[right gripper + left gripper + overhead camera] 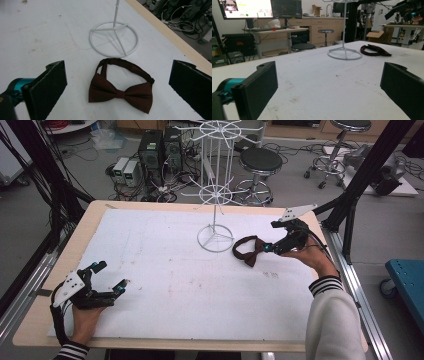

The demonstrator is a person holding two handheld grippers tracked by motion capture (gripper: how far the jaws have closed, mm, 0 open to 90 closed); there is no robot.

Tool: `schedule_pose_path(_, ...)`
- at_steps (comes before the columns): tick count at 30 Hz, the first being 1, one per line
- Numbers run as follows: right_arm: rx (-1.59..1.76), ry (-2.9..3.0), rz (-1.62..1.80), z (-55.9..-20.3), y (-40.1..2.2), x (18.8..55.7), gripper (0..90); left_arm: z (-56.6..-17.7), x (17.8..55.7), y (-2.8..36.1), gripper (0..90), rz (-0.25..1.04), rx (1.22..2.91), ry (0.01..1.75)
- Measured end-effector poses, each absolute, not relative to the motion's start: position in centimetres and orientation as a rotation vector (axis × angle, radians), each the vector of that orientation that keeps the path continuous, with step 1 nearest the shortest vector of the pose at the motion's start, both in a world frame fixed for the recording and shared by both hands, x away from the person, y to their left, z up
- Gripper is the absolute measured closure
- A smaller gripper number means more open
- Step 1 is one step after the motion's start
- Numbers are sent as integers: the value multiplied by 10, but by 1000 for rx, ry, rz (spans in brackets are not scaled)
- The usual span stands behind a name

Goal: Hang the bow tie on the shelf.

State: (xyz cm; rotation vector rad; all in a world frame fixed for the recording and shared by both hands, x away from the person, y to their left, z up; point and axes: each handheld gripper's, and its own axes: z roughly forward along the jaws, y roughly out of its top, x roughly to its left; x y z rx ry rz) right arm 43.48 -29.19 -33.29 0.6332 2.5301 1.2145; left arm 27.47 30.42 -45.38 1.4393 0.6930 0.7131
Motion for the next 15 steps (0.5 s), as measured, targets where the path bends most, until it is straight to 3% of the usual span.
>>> schedule_pose_path(15,500,2669,1069,-344,-279,460,8,-454,274,304,17,719,1446,691)
